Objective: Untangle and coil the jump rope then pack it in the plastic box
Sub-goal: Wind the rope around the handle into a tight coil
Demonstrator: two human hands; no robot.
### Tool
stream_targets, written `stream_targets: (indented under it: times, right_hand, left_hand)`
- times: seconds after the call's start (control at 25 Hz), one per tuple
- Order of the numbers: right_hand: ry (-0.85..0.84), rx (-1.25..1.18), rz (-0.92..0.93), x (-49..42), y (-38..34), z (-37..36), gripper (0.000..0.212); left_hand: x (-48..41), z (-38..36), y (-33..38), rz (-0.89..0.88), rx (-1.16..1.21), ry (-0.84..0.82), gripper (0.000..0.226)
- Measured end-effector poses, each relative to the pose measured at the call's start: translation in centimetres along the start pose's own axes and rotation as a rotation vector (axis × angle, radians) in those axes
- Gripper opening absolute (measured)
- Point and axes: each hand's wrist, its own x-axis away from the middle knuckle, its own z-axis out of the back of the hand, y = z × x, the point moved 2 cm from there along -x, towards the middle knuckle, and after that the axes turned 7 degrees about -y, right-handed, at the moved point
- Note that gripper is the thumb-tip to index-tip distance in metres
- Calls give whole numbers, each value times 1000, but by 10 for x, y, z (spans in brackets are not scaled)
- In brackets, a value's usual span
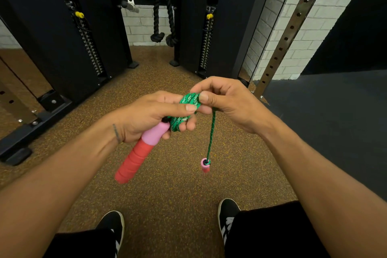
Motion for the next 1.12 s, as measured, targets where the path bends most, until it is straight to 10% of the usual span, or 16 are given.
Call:
stream_targets:
  times: [0.52, 1.12]
  right_hand:
    - [38, -340, 21, -9, 16, -7, 13]
    - [-249, 91, -349, -5, 32, -49, 19]
  left_hand:
    - [0, -7, -1, -60, 271, -24, 32]
    - [-7, 8, 5, -196, 308, 369, 33]
